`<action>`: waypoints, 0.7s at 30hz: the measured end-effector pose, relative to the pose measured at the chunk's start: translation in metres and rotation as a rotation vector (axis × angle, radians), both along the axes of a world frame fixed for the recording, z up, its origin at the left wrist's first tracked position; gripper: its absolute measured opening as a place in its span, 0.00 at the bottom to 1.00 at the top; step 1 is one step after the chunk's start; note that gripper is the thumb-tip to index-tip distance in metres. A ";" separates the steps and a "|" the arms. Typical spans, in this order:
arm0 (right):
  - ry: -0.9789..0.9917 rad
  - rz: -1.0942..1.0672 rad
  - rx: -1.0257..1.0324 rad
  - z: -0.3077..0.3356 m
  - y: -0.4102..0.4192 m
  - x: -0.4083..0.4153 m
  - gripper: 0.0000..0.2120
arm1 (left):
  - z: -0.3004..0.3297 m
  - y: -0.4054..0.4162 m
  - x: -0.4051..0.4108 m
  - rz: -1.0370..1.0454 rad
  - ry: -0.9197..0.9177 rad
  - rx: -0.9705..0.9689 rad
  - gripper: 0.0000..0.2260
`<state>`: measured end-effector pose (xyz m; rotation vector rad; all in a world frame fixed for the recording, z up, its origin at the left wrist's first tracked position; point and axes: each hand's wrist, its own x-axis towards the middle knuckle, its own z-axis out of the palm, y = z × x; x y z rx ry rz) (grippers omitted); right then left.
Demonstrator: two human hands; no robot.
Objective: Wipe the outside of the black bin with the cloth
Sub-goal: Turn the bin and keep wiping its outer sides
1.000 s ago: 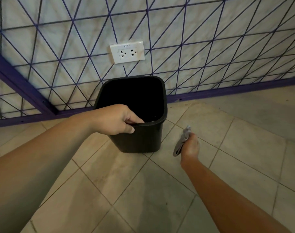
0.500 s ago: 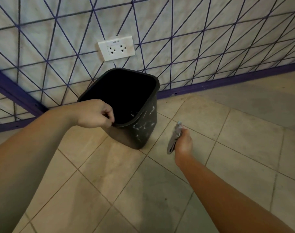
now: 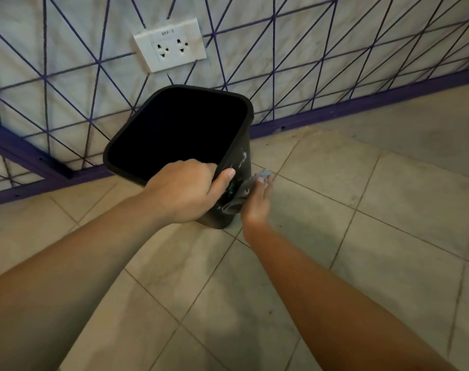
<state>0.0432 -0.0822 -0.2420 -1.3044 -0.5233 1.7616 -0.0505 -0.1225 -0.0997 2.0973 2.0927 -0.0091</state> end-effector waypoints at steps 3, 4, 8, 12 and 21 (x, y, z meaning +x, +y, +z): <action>0.054 -0.029 0.112 -0.029 -0.005 -0.038 0.39 | -0.003 0.003 -0.003 -0.014 -0.025 0.008 0.23; 0.049 -0.041 0.120 -0.049 -0.003 -0.049 0.44 | -0.003 0.003 -0.004 -0.014 -0.035 0.000 0.23; 0.029 -0.072 0.062 -0.058 0.007 -0.059 0.40 | -0.004 0.008 -0.004 -0.004 -0.043 0.019 0.22; -0.036 -0.061 0.117 -0.031 0.006 -0.047 0.30 | -0.006 0.012 -0.005 -0.006 -0.043 0.030 0.22; -0.069 0.002 0.226 -0.032 -0.020 -0.039 0.33 | -0.006 0.014 -0.005 -0.034 0.017 0.043 0.20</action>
